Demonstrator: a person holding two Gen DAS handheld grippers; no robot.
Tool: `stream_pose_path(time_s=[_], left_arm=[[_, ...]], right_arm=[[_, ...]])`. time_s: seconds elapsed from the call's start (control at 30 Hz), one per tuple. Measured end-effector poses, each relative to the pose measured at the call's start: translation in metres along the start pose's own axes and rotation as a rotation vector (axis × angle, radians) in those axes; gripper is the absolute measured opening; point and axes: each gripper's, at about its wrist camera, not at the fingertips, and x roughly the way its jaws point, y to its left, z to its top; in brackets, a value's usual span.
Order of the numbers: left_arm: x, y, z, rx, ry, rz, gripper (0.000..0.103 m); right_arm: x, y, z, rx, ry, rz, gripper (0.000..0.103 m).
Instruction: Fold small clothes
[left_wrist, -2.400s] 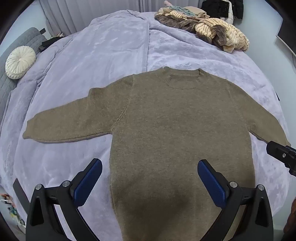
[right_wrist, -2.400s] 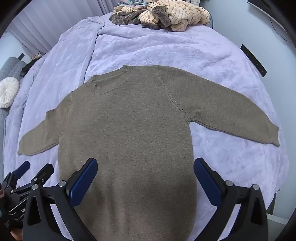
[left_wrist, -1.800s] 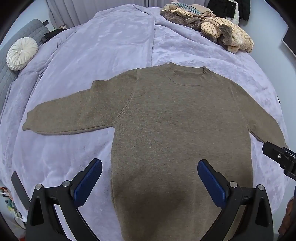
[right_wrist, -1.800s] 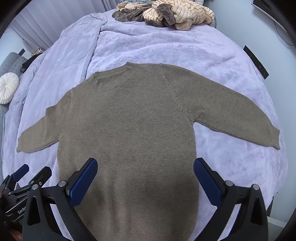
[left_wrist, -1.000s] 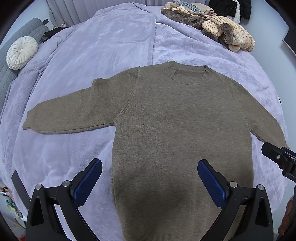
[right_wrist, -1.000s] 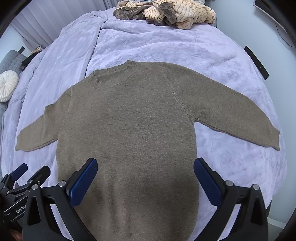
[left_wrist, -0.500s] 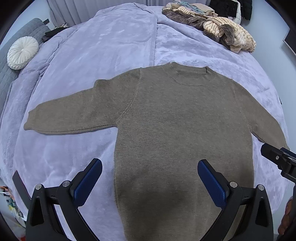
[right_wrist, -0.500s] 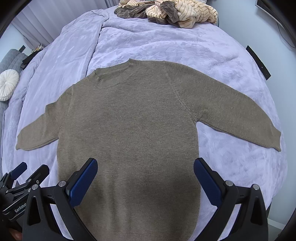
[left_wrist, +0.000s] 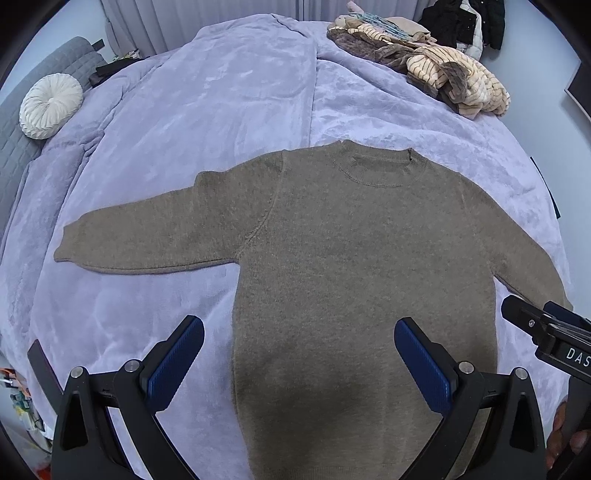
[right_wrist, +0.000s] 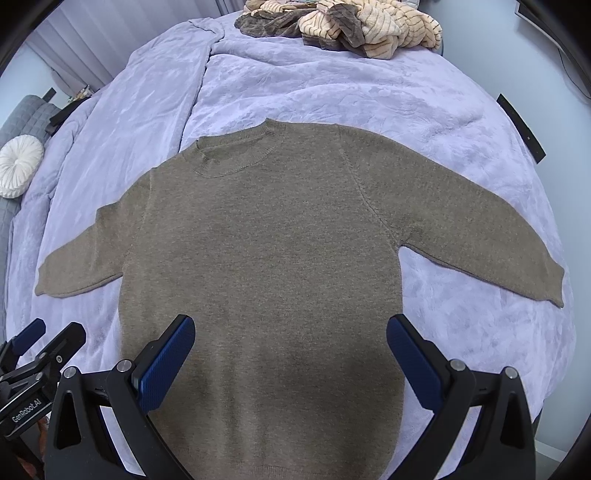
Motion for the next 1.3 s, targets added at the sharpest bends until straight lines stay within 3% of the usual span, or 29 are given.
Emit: stream_pose_path(time_s=[0.57, 0.9, 1.13, 1.3], left_arm=[[-0.016, -0.005, 0.034, 0.011, -0.043, -0.014, 0.103], [0.007, 0.0, 0.053, 0.016, -0.024, -0.003, 0.103], [0.032, 0.022, 0.058, -0.015, -0.002, -0.023, 0.103], [0.056, 0.061, 0.056, -0.074, -0.009, -0.042, 0.103]], right_arm=[[-0.012, 0.002, 0.026, 0.002, -0.032, 0.035, 0.103], [0.012, 0.01, 0.04, -0.007, 0.014, 0.031, 0.103], [0.029, 0.009, 0.043, 0.023, 0.034, 0.051, 0.103], [0.042, 0.013, 0.04, 0.043, 0.035, 0.08, 0.103]])
